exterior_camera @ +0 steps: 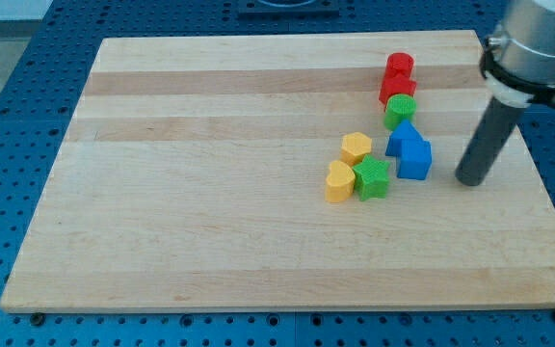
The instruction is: Slide the blue cube and the blue triangle a bit left
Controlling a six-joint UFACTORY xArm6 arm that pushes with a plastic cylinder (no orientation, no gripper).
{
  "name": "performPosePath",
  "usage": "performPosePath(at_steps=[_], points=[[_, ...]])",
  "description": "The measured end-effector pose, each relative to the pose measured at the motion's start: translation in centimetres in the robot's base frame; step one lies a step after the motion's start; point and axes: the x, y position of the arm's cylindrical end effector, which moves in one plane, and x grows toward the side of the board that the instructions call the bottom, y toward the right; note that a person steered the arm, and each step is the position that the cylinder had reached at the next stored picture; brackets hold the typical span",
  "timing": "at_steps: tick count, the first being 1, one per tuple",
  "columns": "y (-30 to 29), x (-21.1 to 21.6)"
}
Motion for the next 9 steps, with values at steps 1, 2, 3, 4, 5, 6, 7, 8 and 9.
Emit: performPosePath(at_steps=[1, 2, 3, 4, 5, 6, 7, 8, 9], points=[[-0.6, -0.9], [-0.6, -3.5], [-0.7, -4.2], [-0.7, -4.2], [-0.7, -4.1], [-0.6, -3.4], [-0.6, -1.8], [-0.6, -2.2], [-1.5, -2.5]])
